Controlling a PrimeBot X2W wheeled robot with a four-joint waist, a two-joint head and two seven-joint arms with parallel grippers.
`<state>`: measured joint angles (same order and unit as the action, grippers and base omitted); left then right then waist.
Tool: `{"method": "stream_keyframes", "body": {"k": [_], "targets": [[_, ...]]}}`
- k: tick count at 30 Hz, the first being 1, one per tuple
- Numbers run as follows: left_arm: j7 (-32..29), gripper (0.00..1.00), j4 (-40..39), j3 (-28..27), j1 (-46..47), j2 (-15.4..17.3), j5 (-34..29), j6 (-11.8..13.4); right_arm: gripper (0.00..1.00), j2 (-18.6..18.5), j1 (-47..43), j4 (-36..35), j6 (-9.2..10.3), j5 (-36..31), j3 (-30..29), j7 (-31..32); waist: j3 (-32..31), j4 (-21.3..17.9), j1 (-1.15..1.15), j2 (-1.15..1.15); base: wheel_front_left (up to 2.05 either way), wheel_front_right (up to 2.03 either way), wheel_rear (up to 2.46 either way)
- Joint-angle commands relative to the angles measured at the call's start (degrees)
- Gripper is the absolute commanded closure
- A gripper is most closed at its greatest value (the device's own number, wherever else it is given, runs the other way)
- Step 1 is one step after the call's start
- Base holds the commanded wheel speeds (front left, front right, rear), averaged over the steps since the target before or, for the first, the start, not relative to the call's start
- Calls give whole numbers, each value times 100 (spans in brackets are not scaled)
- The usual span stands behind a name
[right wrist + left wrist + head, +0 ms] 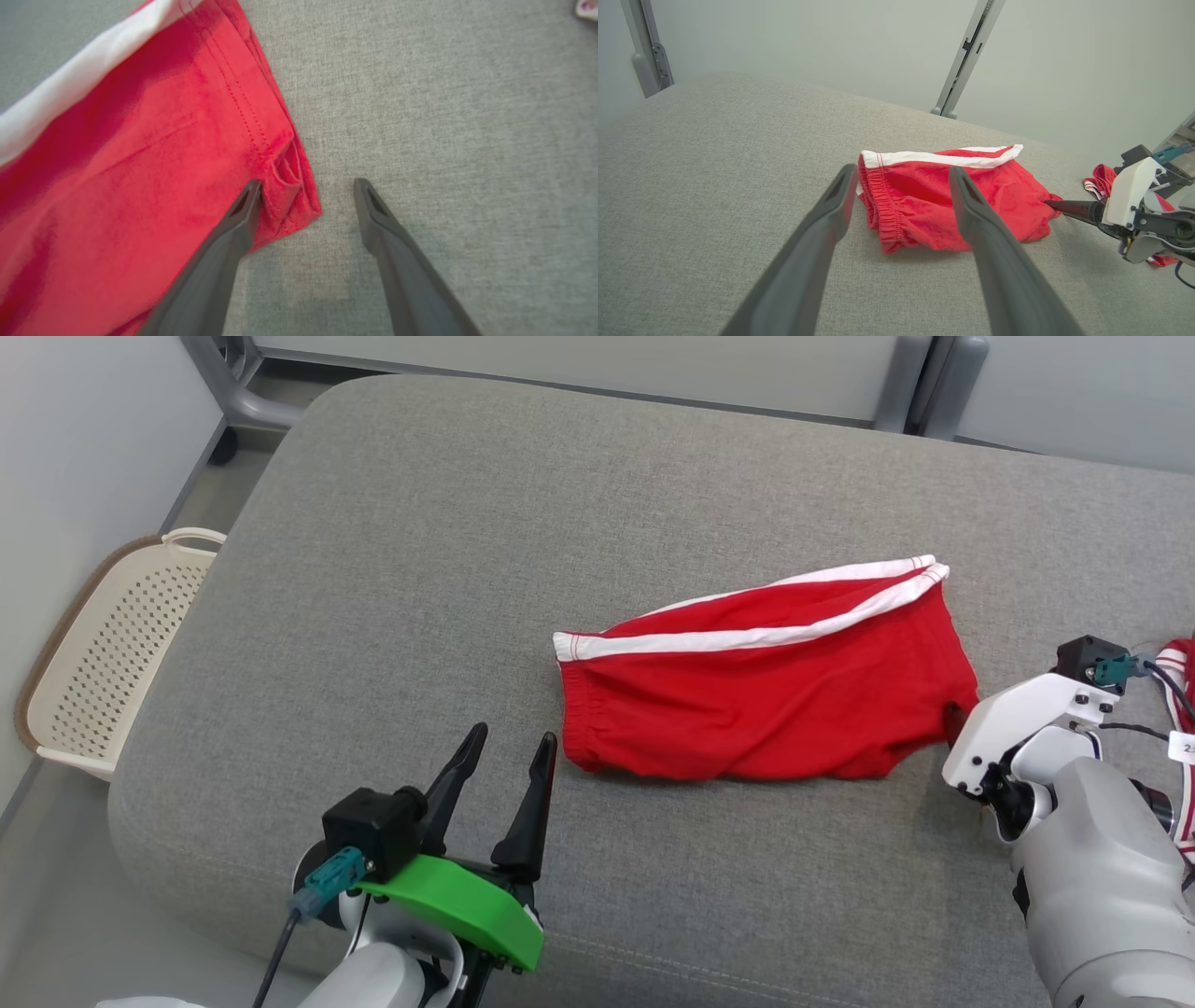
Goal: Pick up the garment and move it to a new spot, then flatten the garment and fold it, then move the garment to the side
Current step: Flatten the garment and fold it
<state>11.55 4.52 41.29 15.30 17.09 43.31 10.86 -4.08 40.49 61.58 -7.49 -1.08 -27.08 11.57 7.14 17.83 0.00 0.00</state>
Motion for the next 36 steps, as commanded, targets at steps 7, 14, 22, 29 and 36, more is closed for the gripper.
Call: {"method": "stream_keyframes", "body": {"k": [7, 14, 22, 29, 36], "targets": [[3, 0, 36, 2, -89, -27, 90, -28, 100, 2, 44, 117, 6, -255, -239, 37, -10, 26, 0, 0, 0, 0, 0], [-10, 0, 69, 33, -128, -70, 167, -54, 100, 86, 119, 229, 5, -71, -331, -16, -144, -76, 0, 0, 0, 0, 0], [6, 0, 118, 72, -179, -115, 204, -85, 100, 110, 120, 454, 4, 625, 307, -114, -309, -272, 0, 0, 0, 0, 0], [16, 0, 165, 88, -219, -126, 242, -60, 100, 105, -216, 274, 3, 1437, 1173, -103, -443, -454, 0, 0, 0, 0, 0], [22, 0, 128, 83, -287, -92, 256, -32, 100, 102, -814, -448, 4, 1771, 1602, 169, -522, -608, 0, 0, 0, 0, 0]]}}
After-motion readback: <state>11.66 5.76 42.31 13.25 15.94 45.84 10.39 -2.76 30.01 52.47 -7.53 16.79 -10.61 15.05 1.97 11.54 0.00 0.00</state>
